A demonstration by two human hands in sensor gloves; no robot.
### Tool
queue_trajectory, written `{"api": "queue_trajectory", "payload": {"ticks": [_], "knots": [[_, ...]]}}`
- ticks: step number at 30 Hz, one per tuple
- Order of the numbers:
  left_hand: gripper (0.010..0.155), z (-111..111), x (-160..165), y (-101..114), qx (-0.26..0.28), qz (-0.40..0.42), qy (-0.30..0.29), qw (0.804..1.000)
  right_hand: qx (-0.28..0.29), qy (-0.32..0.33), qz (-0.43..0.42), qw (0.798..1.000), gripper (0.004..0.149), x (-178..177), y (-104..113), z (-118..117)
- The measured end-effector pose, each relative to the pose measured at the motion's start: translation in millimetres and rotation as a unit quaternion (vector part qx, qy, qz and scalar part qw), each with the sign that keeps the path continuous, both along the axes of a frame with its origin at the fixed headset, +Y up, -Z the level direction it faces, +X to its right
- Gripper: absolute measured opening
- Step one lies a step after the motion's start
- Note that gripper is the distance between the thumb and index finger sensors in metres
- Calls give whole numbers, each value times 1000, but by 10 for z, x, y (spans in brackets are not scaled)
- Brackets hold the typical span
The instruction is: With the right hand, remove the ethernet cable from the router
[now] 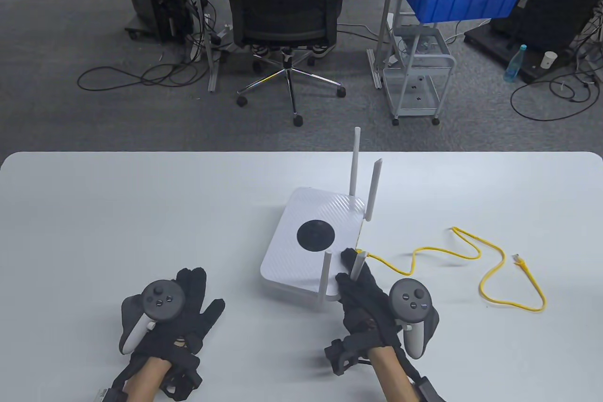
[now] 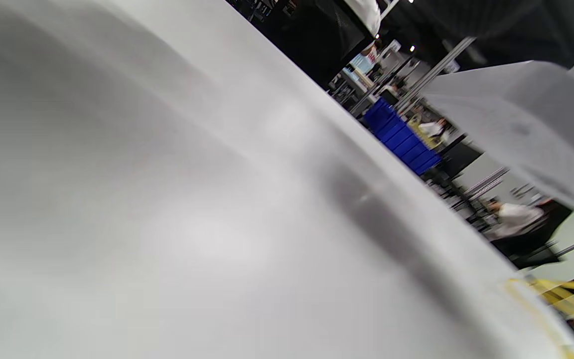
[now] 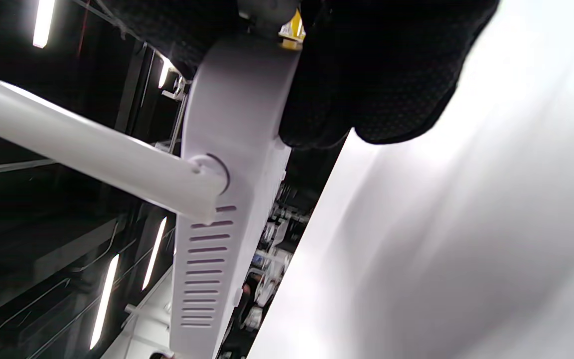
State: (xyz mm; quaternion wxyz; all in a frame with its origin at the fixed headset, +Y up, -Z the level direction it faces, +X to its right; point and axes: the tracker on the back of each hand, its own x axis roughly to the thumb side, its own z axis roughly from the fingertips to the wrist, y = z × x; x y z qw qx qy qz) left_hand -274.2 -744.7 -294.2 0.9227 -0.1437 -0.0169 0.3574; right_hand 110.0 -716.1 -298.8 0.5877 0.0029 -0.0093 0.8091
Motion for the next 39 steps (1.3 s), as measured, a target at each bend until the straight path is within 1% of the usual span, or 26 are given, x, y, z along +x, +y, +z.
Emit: {"api": "queue_trajectory", "payload": {"ticks": [3, 5, 7, 9, 11, 13, 15, 17, 19, 21, 22, 24, 25, 27, 29, 33, 36, 37, 39], "knots": [[84, 10, -25, 11, 14, 87, 10, 996, 2, 33, 0, 999, 61, -170, 2, 48], [84, 17, -44, 13, 20, 131, 15, 991, 5, 52, 7, 999, 61, -268, 1, 79], [84, 22, -65, -1, 17, 190, 21, 982, 8, 68, 15, 998, 61, -351, -3, 106], [85, 28, -84, -31, 5, 256, 30, 966, 9, 84, 19, 996, 61, -422, -7, 132], [86, 34, -96, -74, -12, 320, 39, 947, 9, 95, 17, 995, 61, -479, -13, 155], [88, 45, -83, -141, -45, 387, 41, 920, 8, 107, 12, 994, 61, -543, -18, 179], [90, 59, -49, -192, -66, 426, 44, 901, 8, 116, 6, 993, 61, -595, -21, 200], [90, 69, -4, -222, -77, 450, 46, 889, 13, 124, 10, 992, 61, -646, -21, 223], [91, 82, 49, -244, -86, 462, 44, 881, 19, 132, 20, 991, 61, -699, -22, 249], [91, 110, 57, -264, -89, 455, 62, 884, 23, 133, 26, 991, 62, -723, -20, 270], [90, 115, 47, -279, -83, 444, 86, 888, 23, 139, 27, 990, 62, -728, -23, 272], [87, 135, 39, -278, -84, 438, 118, 887, 24, 147, 27, 988, 62, -743, -31, 278], [85, 152, 33, -257, -84, 417, 142, 894, 29, 153, 37, 987, 63, -753, -28, 278], [80, 161, 19, -242, -71, 385, 159, 906, 37, 174, 52, 983, 64, -764, -22, 266], [78, 154, -4, -229, -73, 399, 163, 900, 48, 216, 79, 972, 67, -757, -6, 235], [77, 137, -36, -211, -67, 397, 160, 901, 54, 280, 125, 950, 74, -691, 71, 181], [76, 141, -60, -194, -59, 399, 166, 900, 76, 283, 176, 940, 78, -570, 183, 152], [76, 141, -72, -192, -56, 397, 168, 900, 82, 278, 180, 940, 78, -525, 212, 146], [76, 138, -98, -194, -55, 395, 169, 901, 98, 258, 167, 947, 76, -407, 266, 139]]}}
